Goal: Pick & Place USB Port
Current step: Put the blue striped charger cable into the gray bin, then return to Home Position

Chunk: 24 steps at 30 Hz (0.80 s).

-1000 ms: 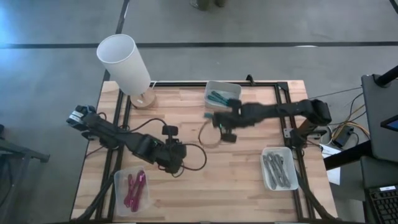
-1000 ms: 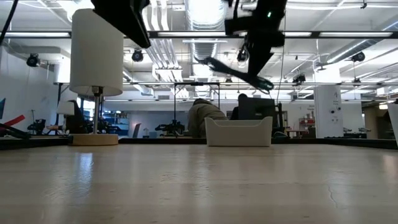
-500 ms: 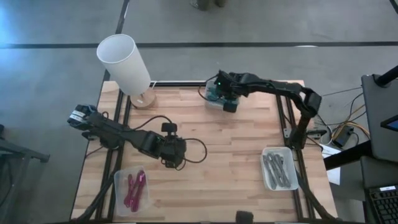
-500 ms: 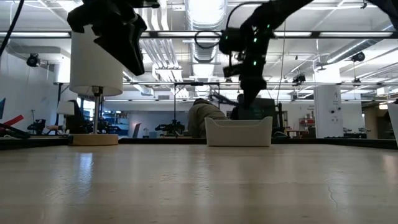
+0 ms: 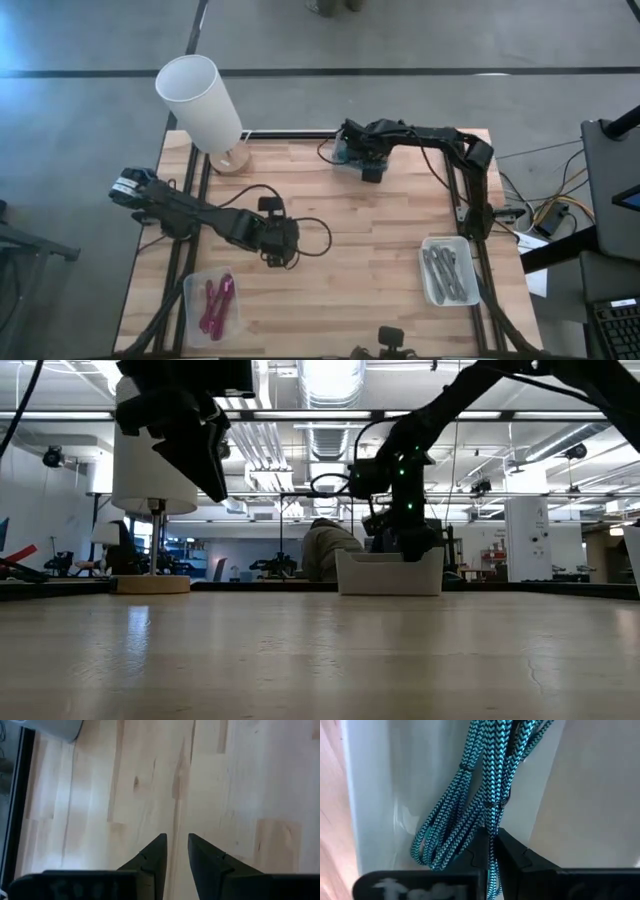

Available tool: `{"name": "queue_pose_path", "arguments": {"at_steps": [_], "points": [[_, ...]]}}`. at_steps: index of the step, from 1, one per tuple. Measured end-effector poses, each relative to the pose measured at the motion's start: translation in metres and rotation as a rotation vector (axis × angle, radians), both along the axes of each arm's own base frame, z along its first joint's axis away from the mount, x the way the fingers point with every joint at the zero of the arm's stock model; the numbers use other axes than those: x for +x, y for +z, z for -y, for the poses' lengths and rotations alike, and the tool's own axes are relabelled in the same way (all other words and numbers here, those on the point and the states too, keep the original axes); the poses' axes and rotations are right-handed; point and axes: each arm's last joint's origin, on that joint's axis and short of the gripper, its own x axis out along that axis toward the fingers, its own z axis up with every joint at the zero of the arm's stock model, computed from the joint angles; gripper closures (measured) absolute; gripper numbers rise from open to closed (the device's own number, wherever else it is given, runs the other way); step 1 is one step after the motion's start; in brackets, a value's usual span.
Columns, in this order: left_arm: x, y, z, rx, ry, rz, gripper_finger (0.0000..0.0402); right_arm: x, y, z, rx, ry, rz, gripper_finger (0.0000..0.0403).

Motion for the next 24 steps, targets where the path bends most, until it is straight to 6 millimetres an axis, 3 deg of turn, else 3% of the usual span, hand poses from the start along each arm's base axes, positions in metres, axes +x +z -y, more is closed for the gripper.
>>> {"name": "queue_pose_path", "arguments": {"at_steps": [12, 17, 24], "points": [[0.001, 0.0, -0.001, -0.006, 0.014, 0.007, 0.0312, 0.0, 0.001, 0.0, -0.006, 0.01, 0.004, 0.0335], [0.001, 0.001, -0.001, -0.006, 0.014, 0.008, 0.0312, 0.001, 0.004, -0.002, -0.01, -0.065, 0.03, 0.0317], [0.001, 0.004, -0.004, 0.034, 0.022, 0.021, 0.0312, -0.008, 0.041, -0.013, -0.041, -0.12, 0.108, 0.0313]]}}
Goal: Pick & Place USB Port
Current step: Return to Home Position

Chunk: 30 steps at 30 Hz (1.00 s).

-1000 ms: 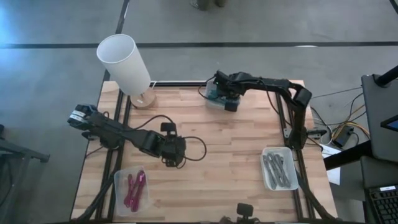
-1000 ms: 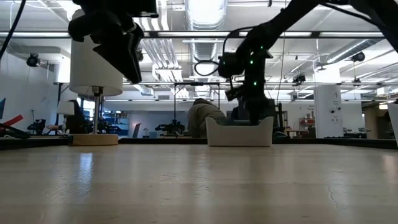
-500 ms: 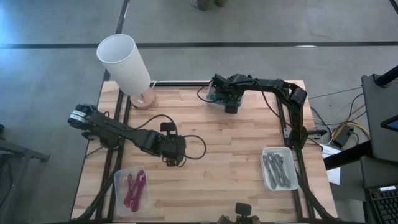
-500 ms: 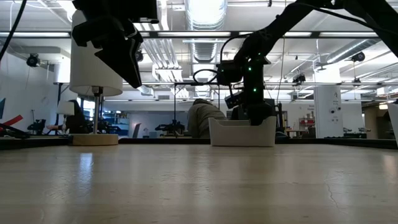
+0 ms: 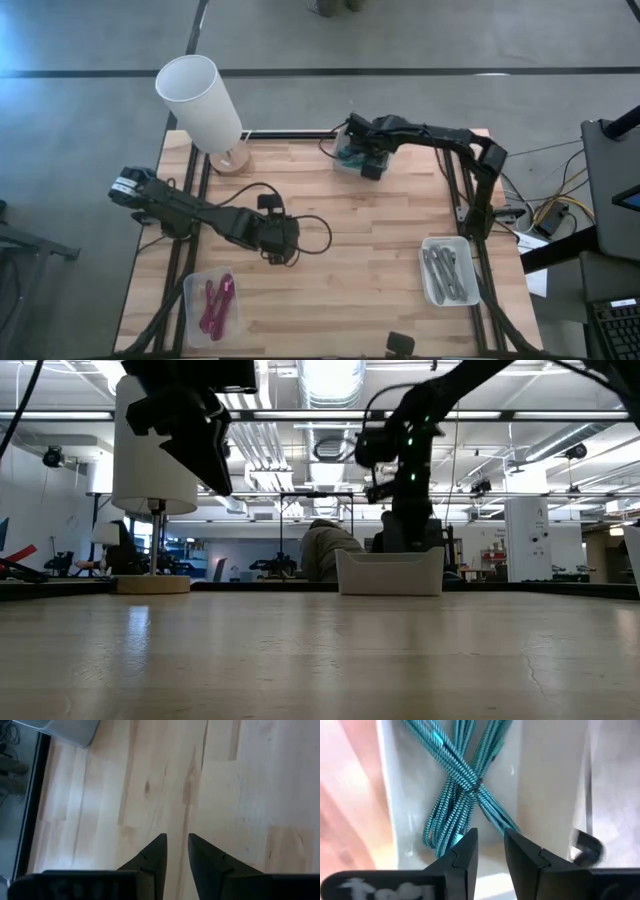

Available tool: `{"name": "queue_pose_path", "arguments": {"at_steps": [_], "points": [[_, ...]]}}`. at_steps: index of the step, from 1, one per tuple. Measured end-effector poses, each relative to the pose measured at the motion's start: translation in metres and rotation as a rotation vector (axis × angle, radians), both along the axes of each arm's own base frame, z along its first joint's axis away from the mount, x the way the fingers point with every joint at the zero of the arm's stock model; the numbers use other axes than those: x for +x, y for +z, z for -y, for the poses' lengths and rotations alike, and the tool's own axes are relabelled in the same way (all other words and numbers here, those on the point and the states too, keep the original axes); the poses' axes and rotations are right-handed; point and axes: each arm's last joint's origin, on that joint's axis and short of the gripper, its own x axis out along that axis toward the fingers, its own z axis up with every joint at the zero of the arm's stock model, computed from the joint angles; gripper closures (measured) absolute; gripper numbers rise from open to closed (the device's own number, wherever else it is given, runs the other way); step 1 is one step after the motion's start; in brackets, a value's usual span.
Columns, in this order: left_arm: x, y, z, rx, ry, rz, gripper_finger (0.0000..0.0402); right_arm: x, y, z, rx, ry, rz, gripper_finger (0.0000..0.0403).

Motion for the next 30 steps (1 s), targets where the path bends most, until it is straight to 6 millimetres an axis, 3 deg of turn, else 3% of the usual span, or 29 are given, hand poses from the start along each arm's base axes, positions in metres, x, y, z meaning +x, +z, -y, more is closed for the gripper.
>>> {"name": "queue_pose_path", "arguments": {"at_steps": [8, 17, 22, 30], "points": [[-0.013, 0.025, -0.004, -0.005, -0.003, 0.087, 0.0312, -0.021, 0.071, -0.025, -0.07, -0.005, 0.208, 0.0333], [-0.066, 0.086, -0.024, 0.03, 0.083, 0.376, 0.0312, -0.058, 0.141, -0.072, -0.08, -0.013, 0.507, 0.0341], [-0.095, 0.095, -0.033, -0.002, 0.096, 0.472, 0.0312, -0.079, 0.144, -0.098, -0.053, 0.013, 0.561, 0.0335], [-0.124, 0.075, -0.041, -0.064, 0.094, 0.641, 0.0312, -0.108, 0.112, -0.136, 0.085, 0.146, 0.753, 0.033]]}}
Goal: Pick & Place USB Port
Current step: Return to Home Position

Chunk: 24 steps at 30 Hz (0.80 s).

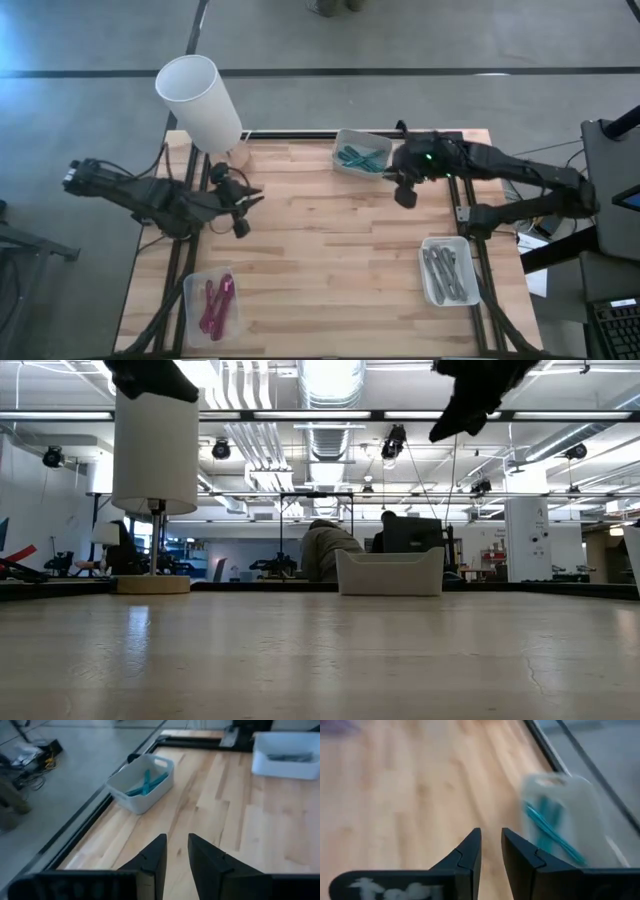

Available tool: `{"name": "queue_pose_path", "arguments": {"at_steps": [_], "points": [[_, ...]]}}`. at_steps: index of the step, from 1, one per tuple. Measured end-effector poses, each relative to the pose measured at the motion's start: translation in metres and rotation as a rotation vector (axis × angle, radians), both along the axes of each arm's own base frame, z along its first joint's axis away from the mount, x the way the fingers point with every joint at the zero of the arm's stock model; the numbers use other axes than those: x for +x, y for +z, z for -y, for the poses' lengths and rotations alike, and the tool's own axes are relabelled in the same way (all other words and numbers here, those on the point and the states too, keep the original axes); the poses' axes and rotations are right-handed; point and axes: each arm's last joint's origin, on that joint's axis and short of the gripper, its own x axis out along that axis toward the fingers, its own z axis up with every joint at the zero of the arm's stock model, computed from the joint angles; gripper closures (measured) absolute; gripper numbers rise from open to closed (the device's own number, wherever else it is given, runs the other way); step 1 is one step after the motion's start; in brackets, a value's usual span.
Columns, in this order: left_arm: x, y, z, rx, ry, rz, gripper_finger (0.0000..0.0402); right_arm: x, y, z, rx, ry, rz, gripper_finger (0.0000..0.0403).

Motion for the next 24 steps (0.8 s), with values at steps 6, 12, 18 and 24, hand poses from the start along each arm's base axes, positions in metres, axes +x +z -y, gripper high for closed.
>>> {"name": "queue_pose_path", "arguments": {"at_steps": [6, 12, 18, 24], "points": [[-0.013, -0.016, -0.002, -0.023, -0.114, 0.097, 0.0312, -0.016, -0.023, -0.013, 0.03, 0.159, 0.276, 0.034], [-0.027, -0.033, -0.005, -0.016, -0.155, 0.179, 0.0312, -0.037, -0.048, -0.019, 0.035, 0.161, 0.36, 0.0341], [-0.037, -0.052, -0.008, -0.007, -0.163, 0.252, 0.0312, -0.048, -0.073, -0.022, 0.033, 0.153, 0.481, 0.0338], [-0.042, -0.073, -0.01, -0.003, -0.167, 0.307, 0.0312, -0.054, -0.093, -0.024, 0.024, 0.151, 0.608, 0.0346]]}}
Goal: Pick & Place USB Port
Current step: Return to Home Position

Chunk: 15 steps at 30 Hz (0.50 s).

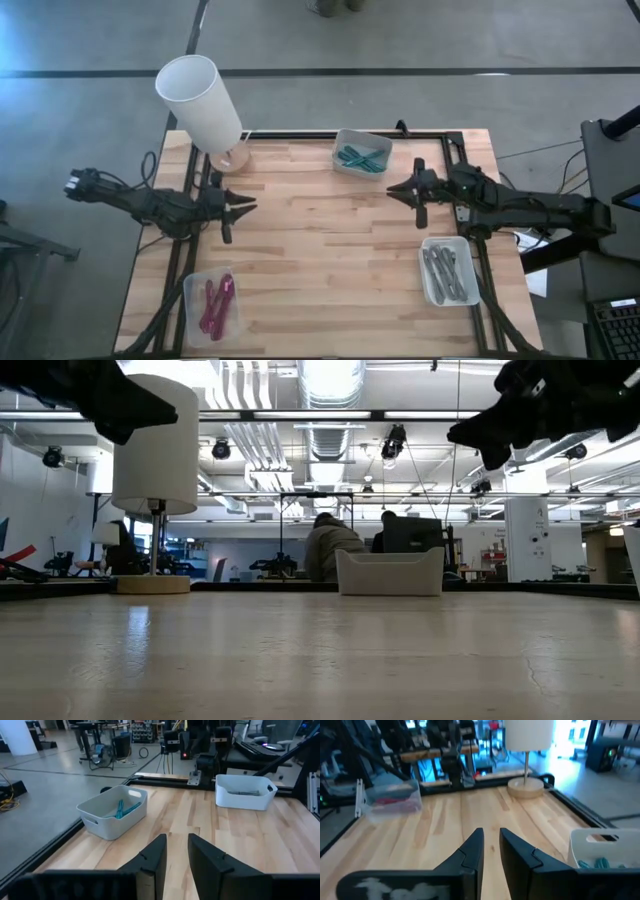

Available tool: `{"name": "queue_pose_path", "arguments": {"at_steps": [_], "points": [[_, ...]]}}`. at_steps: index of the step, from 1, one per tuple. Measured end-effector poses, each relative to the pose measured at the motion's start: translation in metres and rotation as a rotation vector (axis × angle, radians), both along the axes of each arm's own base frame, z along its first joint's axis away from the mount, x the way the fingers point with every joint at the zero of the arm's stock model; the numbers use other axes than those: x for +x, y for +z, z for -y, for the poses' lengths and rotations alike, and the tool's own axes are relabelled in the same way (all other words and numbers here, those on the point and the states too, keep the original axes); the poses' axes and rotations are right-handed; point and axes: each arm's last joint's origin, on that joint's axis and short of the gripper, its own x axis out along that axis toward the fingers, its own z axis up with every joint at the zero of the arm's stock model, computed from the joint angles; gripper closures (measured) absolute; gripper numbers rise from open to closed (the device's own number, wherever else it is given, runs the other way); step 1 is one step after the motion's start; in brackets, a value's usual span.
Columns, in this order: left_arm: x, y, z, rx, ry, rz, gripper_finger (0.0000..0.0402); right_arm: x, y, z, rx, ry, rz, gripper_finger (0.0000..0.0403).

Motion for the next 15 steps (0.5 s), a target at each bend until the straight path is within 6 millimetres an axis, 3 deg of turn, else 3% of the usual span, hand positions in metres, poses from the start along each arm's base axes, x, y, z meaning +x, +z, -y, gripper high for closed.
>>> {"name": "queue_pose_path", "arguments": {"at_steps": [6, 15], "points": [[-0.005, -0.015, -0.002, 0.018, -0.004, 0.027, 0.0312, -0.006, -0.014, -0.002, -0.014, -0.001, 0.082, 0.0343], [-0.017, -0.021, -0.005, 0.066, -0.019, 0.09, 0.0312, -0.016, -0.024, -0.004, -0.019, 0.001, 0.113, 0.0347]]}}
